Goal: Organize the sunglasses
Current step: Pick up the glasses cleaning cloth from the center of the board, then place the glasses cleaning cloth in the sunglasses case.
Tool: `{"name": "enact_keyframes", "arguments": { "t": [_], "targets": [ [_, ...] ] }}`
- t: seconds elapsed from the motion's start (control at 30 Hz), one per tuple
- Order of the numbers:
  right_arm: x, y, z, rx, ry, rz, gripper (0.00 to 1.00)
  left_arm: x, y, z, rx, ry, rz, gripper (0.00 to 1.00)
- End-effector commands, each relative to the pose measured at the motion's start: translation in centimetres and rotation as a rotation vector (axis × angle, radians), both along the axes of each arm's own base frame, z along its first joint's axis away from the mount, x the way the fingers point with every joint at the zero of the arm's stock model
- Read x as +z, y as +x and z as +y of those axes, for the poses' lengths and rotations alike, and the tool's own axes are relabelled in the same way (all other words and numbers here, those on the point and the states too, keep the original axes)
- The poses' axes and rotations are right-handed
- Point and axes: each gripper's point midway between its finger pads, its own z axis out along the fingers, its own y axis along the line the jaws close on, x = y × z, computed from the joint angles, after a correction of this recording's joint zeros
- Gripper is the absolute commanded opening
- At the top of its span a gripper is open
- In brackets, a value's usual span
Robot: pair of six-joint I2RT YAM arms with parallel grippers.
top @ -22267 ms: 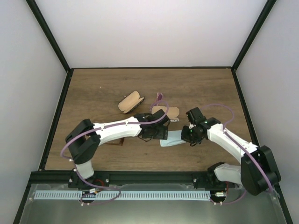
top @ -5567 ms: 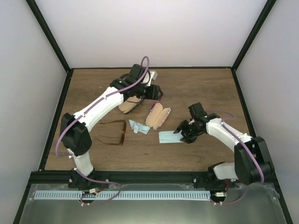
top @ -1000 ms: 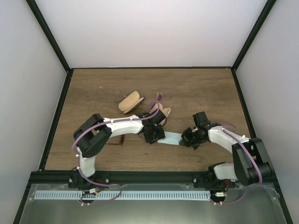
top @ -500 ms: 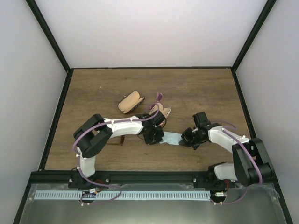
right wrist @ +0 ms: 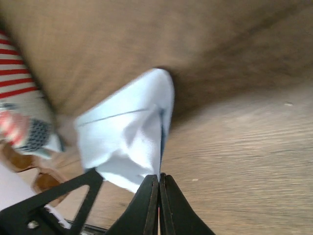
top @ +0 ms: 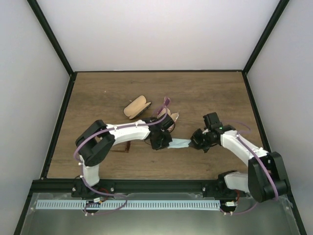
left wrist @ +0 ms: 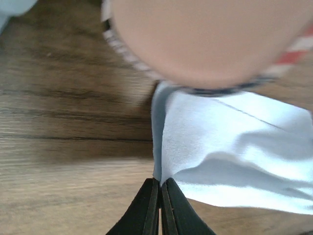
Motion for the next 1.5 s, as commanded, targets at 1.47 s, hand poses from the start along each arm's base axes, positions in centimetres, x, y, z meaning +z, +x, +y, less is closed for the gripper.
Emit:
{"name": "enact_keyframes", "arguments": {
  "t": [1.47],
  "targets": [
    [5.2,20.8,7.0,0.387,0.027,-0.295,0.01,6.7,9.7,1.2,0.192,-0.066,-0.117,0.04]
  ]
}}
